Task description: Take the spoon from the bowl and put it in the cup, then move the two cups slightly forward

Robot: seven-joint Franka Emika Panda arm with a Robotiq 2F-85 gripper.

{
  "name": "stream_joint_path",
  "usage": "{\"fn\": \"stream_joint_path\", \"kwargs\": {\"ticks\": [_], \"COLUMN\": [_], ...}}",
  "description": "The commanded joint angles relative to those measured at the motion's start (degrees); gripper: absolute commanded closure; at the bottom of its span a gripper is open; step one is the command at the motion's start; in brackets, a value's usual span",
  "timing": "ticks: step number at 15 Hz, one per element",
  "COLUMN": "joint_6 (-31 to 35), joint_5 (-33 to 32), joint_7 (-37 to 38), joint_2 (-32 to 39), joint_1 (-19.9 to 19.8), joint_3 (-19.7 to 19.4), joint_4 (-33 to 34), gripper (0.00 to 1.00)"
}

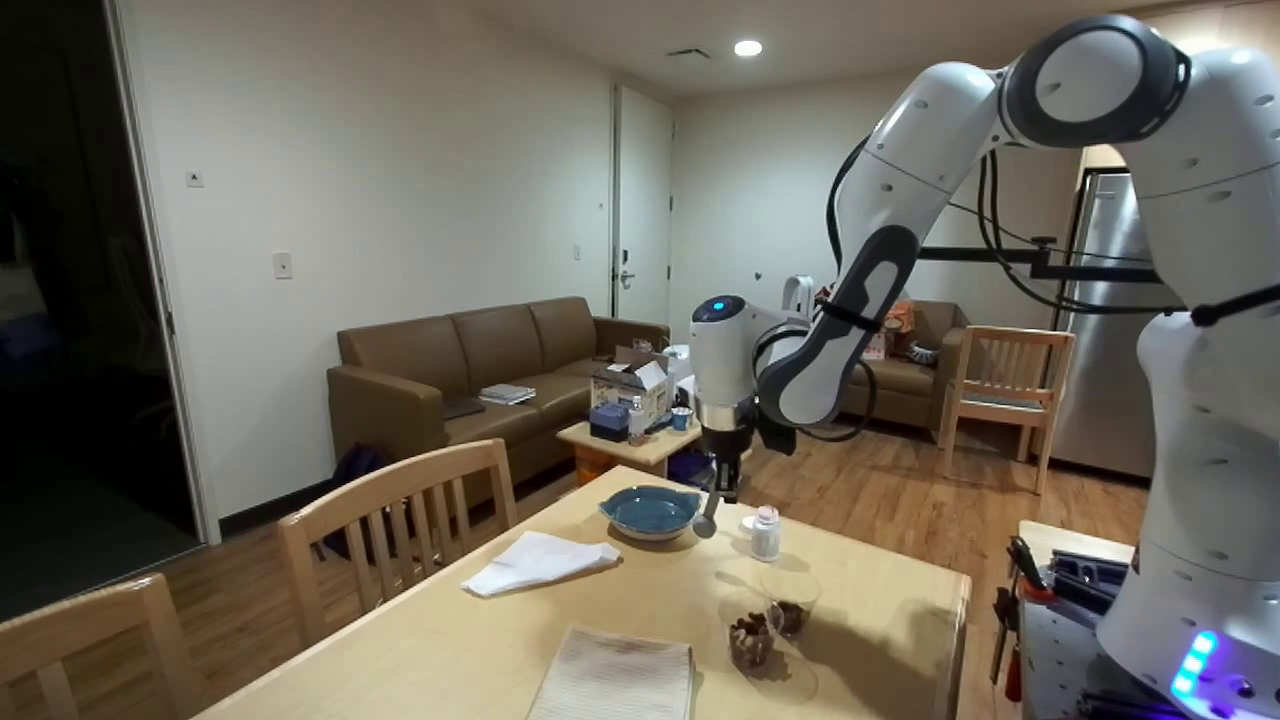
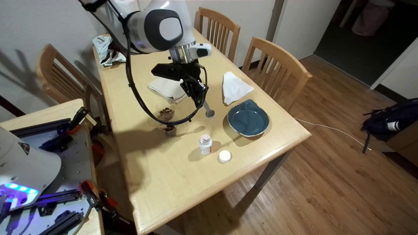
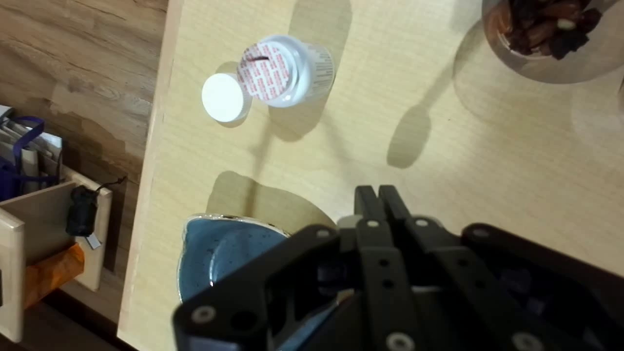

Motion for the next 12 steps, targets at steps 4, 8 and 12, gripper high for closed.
{"fn": "stream_joint_path", "kwargs": {"ticks": [4, 8, 12], "joint_6": [-10.7, -24.0, -27.5], "joint_5": [3.5, 7.7, 7.8], "joint_7": [-2.1, -6.4, -6.2], "joint_2": [0.1, -1.8, -4.2], "joint_1": [-5.3, -8.9, -9.9], "joint_3": [5.9, 10.0, 12.6], "joint_4": [2.2, 2.1, 0.8], "gripper": [0.95, 0.96, 0.95]}}
